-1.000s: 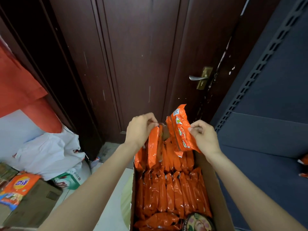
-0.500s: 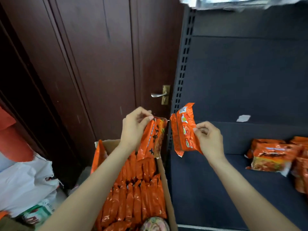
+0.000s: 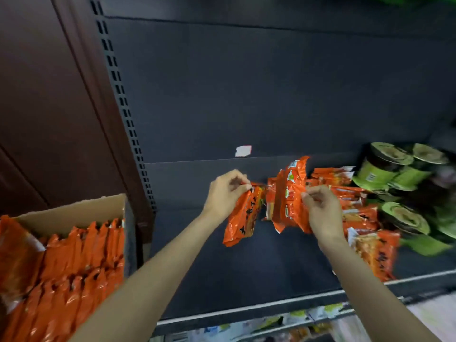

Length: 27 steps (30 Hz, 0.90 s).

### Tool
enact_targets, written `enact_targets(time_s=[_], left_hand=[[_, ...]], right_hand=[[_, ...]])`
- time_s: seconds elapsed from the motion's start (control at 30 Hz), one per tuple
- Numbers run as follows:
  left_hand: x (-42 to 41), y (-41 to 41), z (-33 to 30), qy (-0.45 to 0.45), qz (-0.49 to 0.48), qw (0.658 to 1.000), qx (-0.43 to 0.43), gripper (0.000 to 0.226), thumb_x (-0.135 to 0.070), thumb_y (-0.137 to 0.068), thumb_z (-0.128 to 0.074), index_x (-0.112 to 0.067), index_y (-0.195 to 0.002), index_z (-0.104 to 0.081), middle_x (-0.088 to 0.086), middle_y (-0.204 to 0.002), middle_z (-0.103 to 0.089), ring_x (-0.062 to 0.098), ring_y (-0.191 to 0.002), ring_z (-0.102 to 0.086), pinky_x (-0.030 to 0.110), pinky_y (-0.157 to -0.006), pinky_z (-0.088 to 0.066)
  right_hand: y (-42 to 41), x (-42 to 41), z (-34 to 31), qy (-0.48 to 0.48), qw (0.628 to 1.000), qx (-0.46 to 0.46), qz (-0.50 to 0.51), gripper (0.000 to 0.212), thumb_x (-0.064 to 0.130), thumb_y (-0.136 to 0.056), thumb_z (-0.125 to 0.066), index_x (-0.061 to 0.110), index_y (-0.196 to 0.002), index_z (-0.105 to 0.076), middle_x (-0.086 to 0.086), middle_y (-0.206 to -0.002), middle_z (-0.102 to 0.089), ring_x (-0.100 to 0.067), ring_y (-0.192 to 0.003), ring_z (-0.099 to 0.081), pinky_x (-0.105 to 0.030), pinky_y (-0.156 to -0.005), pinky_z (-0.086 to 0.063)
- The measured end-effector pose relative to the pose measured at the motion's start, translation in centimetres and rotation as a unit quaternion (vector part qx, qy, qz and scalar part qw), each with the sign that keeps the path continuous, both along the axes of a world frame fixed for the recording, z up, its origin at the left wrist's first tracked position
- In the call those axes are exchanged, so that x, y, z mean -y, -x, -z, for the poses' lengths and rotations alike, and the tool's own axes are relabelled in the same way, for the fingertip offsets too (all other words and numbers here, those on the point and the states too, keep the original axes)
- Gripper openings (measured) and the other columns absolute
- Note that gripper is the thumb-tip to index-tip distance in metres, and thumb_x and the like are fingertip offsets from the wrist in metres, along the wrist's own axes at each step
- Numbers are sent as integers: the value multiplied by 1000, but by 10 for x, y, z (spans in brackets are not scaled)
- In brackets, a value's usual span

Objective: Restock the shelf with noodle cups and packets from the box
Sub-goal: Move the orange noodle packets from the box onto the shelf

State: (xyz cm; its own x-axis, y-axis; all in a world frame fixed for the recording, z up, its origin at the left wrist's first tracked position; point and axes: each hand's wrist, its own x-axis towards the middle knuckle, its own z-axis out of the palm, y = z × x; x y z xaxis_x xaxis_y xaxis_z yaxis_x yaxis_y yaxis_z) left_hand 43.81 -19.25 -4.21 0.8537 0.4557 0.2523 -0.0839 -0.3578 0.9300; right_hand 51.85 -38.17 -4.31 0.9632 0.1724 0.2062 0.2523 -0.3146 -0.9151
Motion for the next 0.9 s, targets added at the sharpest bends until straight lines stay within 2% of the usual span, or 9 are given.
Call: enact_targets(time_s=[0.1, 0.27, 0.33, 0.43, 0.53, 0.63, 0.77, 0.83, 0.9], left_hand=[[32, -36, 10, -15, 34, 999, -14, 11, -9, -83, -68, -17, -78, -63, -8, -89, -68, -7, -90, -60, 10, -85, -46], [57, -74, 37, 74, 58, 995, -14, 21, 1, -80, -69, -18, -72, -62, 8, -108, -67, 6, -106, -61, 22, -96, -47], [58, -76, 57, 69, 54, 995, -50, 24, 2, -78, -71, -19, -71, -62, 6, -106, -67, 7, -107, -60, 28, -97, -48], [52, -75, 80, 49, -4, 993, -104, 21, -3, -80, -71, -21, -83, -60, 0, -101, -66, 15, -104, -62, 37, -93, -51], [44, -81, 86, 50, -45, 988, -138, 22, -4, -82, -68, -19, -95, -59, -2, -102, -64, 19, -102, -62, 43, -90, -52], [40, -87, 88, 59, -39, 986, -148, 22, -3, -82, -68, -19, -96, -63, -2, -99, -64, 21, -101, -63, 44, -91, -53], [51, -94, 86, 66, 6, 989, -135, 22, -6, -83, -69, -25, -92, -63, 1, -102, -65, 22, -95, -66, 43, -88, -54], [58, -99, 84, 62, 29, 990, -126, 23, -4, -84, -67, -25, -95, -63, 2, -103, -64, 20, -88, -66, 41, -83, -56], [63, -103, 83, 65, 44, 990, -120, 25, -1, -87, -62, -23, -98, -62, 3, -100, -63, 19, -81, -65, 41, -78, -57]], right_hand=[[-20, 29, 9, -2, 1000, -2, 22, 3, 9, -92, -56, 9, -89, -56, -4, -90, -60, -21, -88, -56, -32, -80, -44], [-42, 56, 26, 15, 999, 4, 50, 19, 7, -91, -58, 20, -78, -52, 1, -76, -56, -20, -71, -54, -30, -66, -44], [-45, 60, 36, 35, 998, 10, 45, 19, 6, -90, -59, 20, -78, -52, 2, -68, -54, -20, -63, -51, -29, -60, -42], [-42, 59, 48, 72, 997, 6, 33, 9, 6, -91, -57, 12, -85, -53, 5, -64, -53, -13, -55, -48, -17, -49, -38], [-39, 53, 65, 98, 995, 11, 18, 11, 5, -91, -56, 13, -84, -52, 5, -67, -55, -7, -57, -49, -14, -49, -35], [-33, 44, 83, 127, 991, 52, 6, 18, 0, -90, -54, 16, -82, -50, -4, -82, -57, -17, -70, -55, -22, -61, -41], [-26, 32, 103, 174, 977, 119, -21, 7, 1, -92, -50, 4, -86, -53, -9, -103, -53, -21, -82, -54, -35, -68, -45], [-29, 31, 113, 218, 966, 137, -37, 6, 2, -92, -50, 2, -87, -54, -11, -117, -53, -27, -99, -56, -39, -69, -50], [-34, 32, 120, 261, 956, 129, -37, 6, 1, -91, -50, 3, -88, -55, -12, -132, -49, -30, -119, -47, -42, -72, -52]])
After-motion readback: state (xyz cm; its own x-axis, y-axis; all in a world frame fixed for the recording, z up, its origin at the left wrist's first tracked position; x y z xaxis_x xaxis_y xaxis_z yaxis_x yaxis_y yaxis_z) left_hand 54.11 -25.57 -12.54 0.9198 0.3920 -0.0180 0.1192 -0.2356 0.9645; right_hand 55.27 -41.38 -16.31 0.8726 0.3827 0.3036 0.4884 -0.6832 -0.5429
